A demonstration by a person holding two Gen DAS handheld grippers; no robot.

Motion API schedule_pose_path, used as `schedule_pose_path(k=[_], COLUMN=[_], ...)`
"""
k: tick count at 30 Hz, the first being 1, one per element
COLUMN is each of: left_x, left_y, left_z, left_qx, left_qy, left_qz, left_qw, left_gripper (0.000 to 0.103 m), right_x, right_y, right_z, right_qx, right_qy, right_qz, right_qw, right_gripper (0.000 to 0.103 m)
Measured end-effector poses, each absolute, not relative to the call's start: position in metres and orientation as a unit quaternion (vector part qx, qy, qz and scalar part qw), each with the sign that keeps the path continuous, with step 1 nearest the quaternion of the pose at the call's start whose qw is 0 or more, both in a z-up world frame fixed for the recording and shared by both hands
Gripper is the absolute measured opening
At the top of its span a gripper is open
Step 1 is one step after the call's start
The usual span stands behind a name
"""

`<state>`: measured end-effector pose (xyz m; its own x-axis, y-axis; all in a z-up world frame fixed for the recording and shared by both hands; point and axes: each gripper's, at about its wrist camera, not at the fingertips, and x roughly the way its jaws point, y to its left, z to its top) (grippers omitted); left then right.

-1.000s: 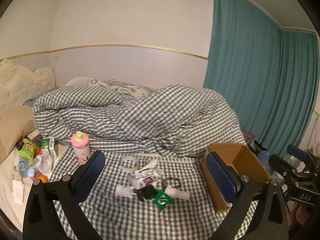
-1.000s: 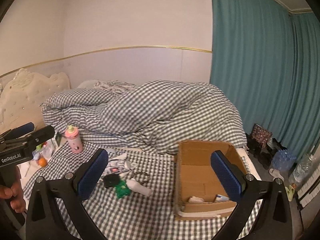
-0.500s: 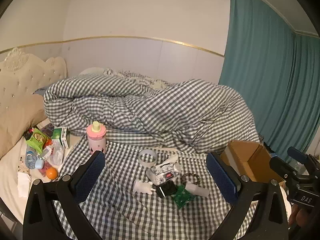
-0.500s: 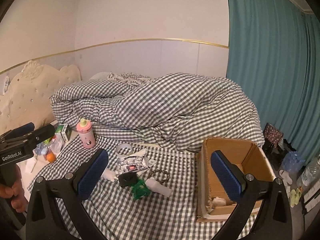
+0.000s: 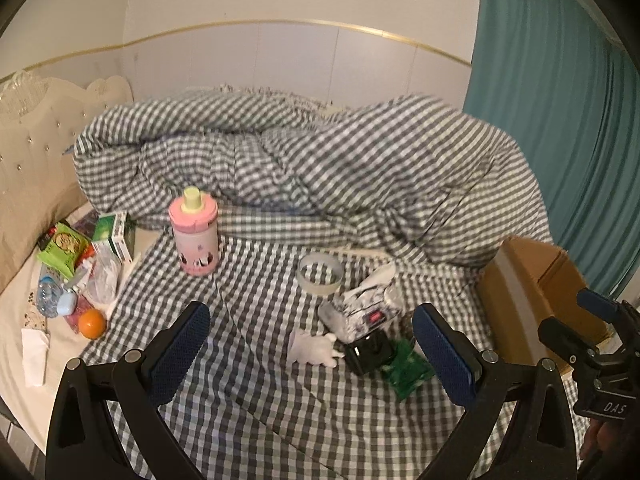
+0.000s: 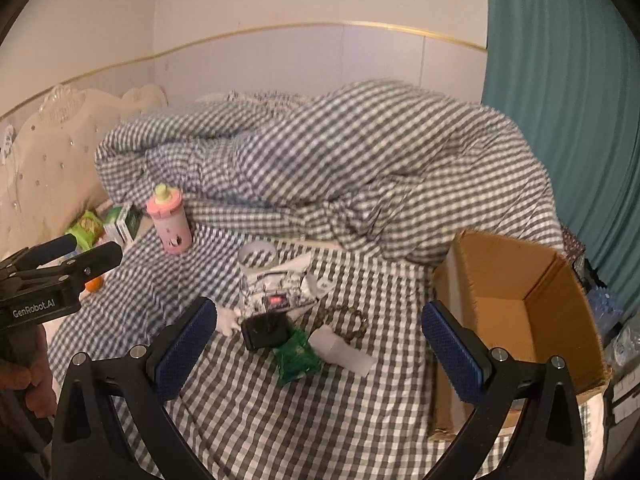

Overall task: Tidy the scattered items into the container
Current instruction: 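Move both grippers back from the box toward the items on the bed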

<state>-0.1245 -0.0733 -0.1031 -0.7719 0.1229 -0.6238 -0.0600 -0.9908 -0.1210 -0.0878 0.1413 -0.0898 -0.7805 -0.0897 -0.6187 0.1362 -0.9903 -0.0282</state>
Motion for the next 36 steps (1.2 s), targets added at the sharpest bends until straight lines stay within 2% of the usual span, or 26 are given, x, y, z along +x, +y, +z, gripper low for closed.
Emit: schedule_pose_path(k=[36], left_x=[-0.218], left_y=[-0.067], left_z=[-0.275], left_qx=[-0.469], left_qy=[-0.045], left_qz=[0.880], left_qw=[0.055], left_gripper=[0.103], right_x=[-0.172], right_y=[0.118], right_z=[-0.268], right_qx=[0.488], right_qy=[0.034], right_qz=[-0.867], right_qw=[0.097], right_gripper=[0.102])
